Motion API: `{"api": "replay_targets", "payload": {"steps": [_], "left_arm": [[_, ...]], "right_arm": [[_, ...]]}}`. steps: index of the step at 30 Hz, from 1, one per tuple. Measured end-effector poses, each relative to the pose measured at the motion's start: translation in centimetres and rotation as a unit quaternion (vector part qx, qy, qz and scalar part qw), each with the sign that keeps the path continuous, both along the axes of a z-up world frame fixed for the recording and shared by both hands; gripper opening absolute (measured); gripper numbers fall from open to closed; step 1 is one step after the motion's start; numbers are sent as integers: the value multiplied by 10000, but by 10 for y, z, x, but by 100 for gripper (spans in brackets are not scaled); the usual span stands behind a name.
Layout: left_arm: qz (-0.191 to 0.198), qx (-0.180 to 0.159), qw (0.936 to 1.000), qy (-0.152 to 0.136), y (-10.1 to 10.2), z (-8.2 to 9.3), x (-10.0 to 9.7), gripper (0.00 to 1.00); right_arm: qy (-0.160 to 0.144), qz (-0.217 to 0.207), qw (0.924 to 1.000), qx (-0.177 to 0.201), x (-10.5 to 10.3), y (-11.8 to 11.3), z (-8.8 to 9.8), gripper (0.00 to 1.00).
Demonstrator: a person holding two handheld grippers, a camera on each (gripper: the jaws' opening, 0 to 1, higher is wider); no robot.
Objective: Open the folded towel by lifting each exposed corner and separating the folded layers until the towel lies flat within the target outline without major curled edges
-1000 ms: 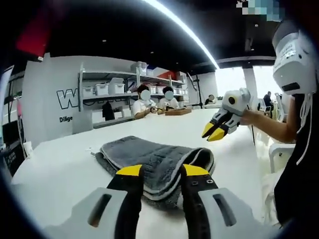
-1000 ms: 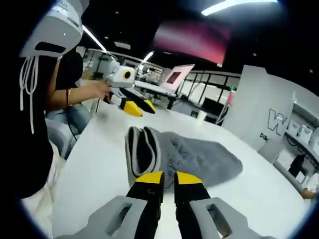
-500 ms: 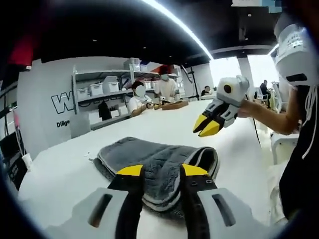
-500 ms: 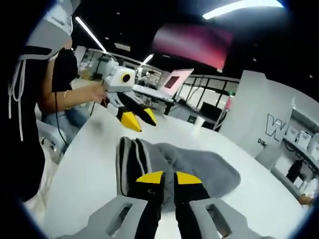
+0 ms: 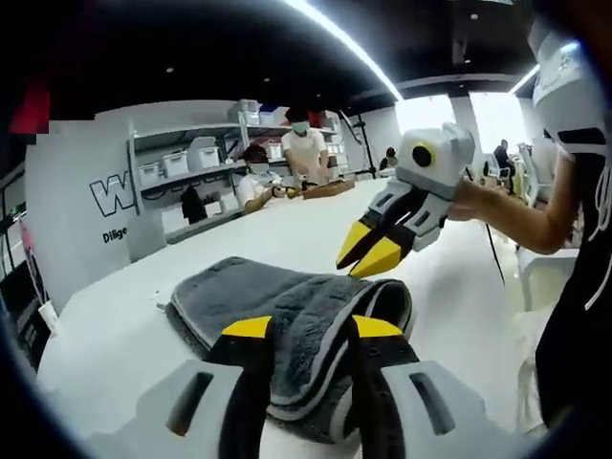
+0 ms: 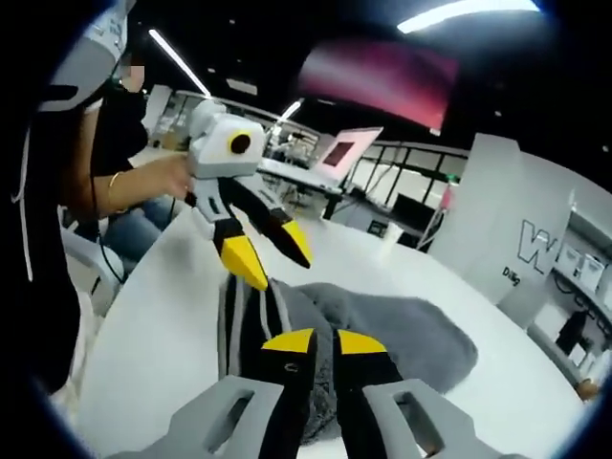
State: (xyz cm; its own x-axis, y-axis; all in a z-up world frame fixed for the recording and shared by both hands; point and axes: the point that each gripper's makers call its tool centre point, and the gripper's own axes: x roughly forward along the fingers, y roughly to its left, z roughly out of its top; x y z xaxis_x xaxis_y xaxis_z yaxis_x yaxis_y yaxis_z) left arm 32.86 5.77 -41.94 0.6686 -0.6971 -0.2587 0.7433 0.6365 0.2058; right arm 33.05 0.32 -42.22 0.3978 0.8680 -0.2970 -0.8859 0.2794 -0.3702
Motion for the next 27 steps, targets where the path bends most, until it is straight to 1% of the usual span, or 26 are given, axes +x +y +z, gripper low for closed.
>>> {"api": "replay_targets", "payload": {"steps": [4, 11, 14, 18, 22, 24, 27], "left_arm": [[-19, -2, 10000, 47, -2, -4, 1, 29], [-10, -108, 9999, 51, -6, -1, 3, 29], [68, 201, 9998, 44, -3, -10, 6, 29], [104, 287, 9995, 61, -1, -14, 5, 29], [238, 541, 9982, 99, 8, -23, 7, 28], [260, 555, 9980, 115, 10, -25, 6, 27], [330, 421, 9986, 45, 14, -23, 6, 21]], "right_arm": [[0, -24, 10000, -33, 0, 0, -3, 2], [72, -63, 10000, 5, 2, -1, -4, 1], [89, -78, 9999, 1, 2, -2, -6, 1], [126, -103, 9999, -5, 4, -4, -8, 1], [161, -139, 9998, -16, 5, -6, -11, 1], [186, -144, 9997, -13, 5, -7, -12, 1], [219, -149, 9996, -33, 5, -8, -15, 1]]}}
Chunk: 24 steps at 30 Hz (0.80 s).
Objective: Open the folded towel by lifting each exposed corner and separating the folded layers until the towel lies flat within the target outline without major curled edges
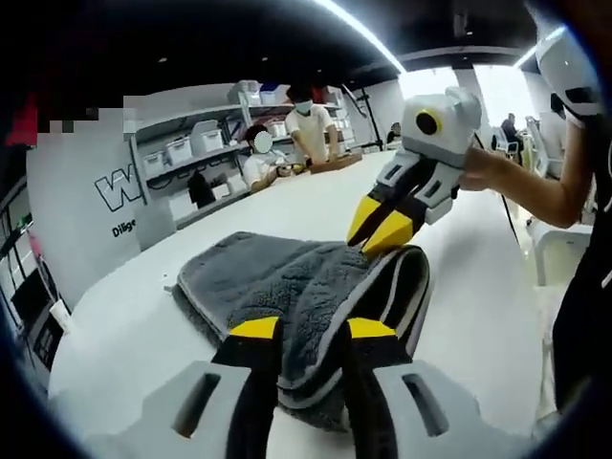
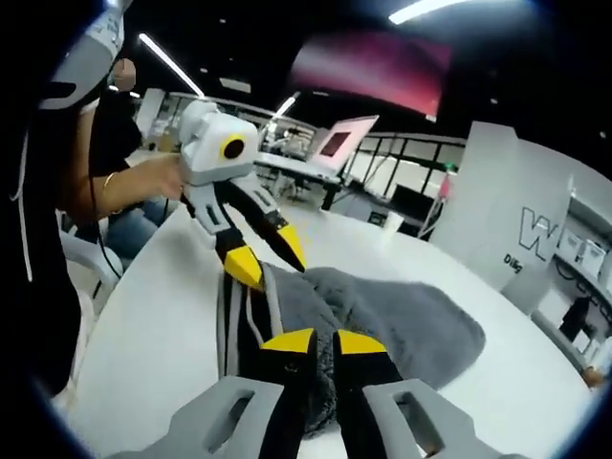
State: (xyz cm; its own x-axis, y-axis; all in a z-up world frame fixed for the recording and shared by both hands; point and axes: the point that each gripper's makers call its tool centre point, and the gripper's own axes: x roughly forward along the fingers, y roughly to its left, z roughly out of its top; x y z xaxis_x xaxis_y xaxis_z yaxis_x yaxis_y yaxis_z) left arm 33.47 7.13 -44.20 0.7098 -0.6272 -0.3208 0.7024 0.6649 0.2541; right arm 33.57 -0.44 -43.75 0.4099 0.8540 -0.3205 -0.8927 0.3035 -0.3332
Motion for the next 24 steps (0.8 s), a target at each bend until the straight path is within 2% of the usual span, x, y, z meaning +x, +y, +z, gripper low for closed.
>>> {"api": "replay_targets", "payload": {"steps": [3, 8, 11, 16, 23, 24], "left_arm": [[-24, 103, 9999, -25, -1, -2, -3, 16], [82, 227, 9997, 16, 2, -10, -6, 16], [123, 229, 9996, 98, 2, -16, -9, 14], [191, 166, 9995, 170, 4, -22, -12, 14], [451, -204, 9983, 298, 7, -25, -12, 14], [609, -417, 9965, 381, 7, -27, -12, 14]], "right_arm": [[52, -3, 10000, 13, -1, 0, -3, 1], [169, 24, 9998, 53, -6, -1, -7, 0], [345, 114, 9990, 254, -13, 1, -6, 0], [414, 62, 9989, 219, -15, 0, -12, 0], [543, 7, 9983, 228, -18, -2, -18, 0], [562, -7, 9981, 237, -18, -2, -20, 0]]}}
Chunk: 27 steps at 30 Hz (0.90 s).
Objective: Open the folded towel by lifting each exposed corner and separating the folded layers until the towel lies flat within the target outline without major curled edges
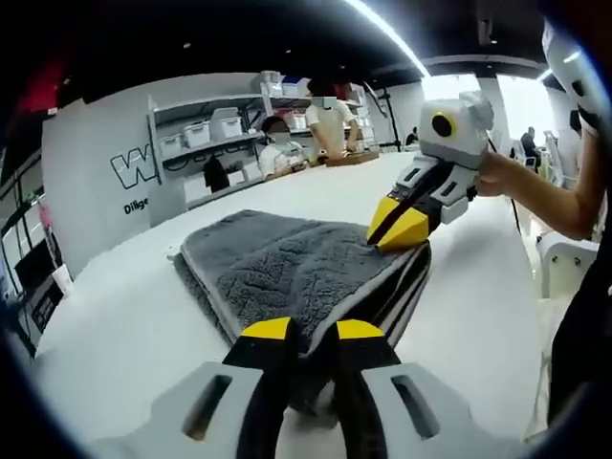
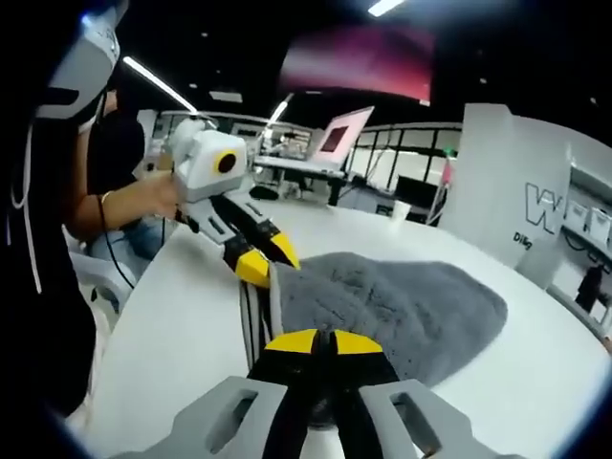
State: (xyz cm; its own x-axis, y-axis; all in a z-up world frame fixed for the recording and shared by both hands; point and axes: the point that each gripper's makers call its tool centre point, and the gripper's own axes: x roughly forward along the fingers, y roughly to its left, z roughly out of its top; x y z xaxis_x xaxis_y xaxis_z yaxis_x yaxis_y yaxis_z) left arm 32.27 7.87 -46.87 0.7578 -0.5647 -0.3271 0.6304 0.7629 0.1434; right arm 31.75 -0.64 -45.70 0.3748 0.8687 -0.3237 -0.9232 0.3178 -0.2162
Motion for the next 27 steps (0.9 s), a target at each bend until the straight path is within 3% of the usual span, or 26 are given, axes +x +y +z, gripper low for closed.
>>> {"api": "replay_targets", "payload": {"steps": [5, 10, 14, 17, 27], "left_arm": [[177, -424, 9989, -1, 1, -2, 0, 14], [248, -571, 9981, 4, 1, -2, 1, 14], [350, -1054, 9937, 145, 1, -1, 1, 15], [347, -1047, 9938, 122, 1, -1, 1, 14], [418, -816, 9958, 60, 0, 0, 2, 13]], "right_arm": [[93, -35, 9999, 33, -1, -1, -5, 0], [195, -91, 9997, 86, -2, -1, -8, 0], [202, -160, 9994, 216, -3, -1, -9, 0], [-146, -215, 9996, 144, -2, -3, -5, 0], [-216, -230, 9995, 20, -2, 2, -5, 0]]}}
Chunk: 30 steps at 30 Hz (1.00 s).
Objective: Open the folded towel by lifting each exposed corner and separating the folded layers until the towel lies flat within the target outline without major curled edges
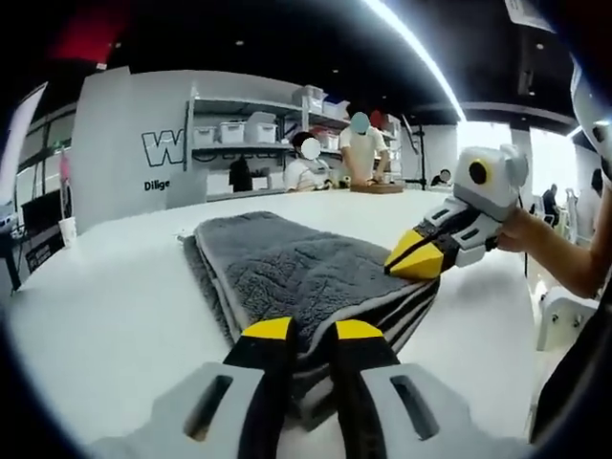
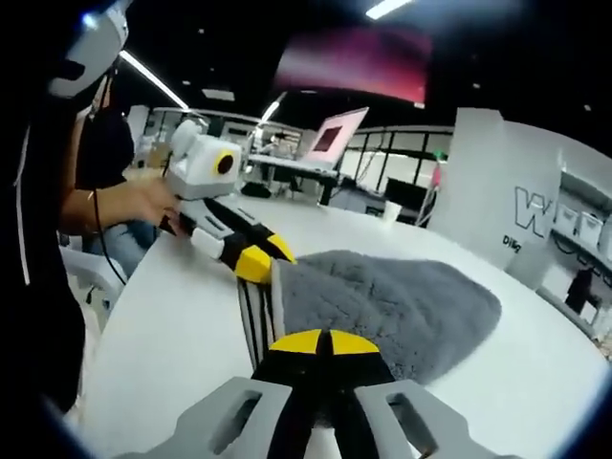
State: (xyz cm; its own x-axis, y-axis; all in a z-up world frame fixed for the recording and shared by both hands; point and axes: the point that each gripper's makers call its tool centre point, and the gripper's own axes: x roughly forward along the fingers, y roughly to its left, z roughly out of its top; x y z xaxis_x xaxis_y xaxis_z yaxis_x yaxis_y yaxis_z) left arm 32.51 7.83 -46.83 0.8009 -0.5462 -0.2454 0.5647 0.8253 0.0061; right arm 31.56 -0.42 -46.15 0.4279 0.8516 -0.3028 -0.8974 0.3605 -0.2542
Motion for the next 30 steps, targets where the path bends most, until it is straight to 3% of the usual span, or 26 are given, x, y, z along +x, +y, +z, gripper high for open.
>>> {"api": "replay_targets", "payload": {"steps": [7, 10, 12, 13, 18, 26, 30], "left_arm": [[-35, 442, 9990, -78, -3, 2, -3, 11], [-88, 984, 9949, -215, -3, 2, -4, 9], [-117, 1118, 9933, -261, -4, 3, -4, 7], [-93, 1354, 9900, -389, -3, 6, -4, 7], [-173, 1903, 9797, -602, -6, 11, -6, 4], [-297, 2313, 9696, -745, -5, 17, -8, 3], [-355, 2664, 9595, -846, -4, 19, -9, 3]], "right_arm": [[-17, -4, 10000, 93, -3, 4, 3, 0], [20, 36, 10000, 81, -5, 5, 2, 0], [-81, 15, 10000, -28, -6, 5, -1, 0], [-133, 14, 9999, -80, -6, 6, -1, 0], [-322, 2, 9992, -226, -8, 10, 3, 2], [-726, -5, 9959, -531, -9, 18, 8, 3], [-1161, 20, 9898, -831, -12, 23, 15, 5]]}}
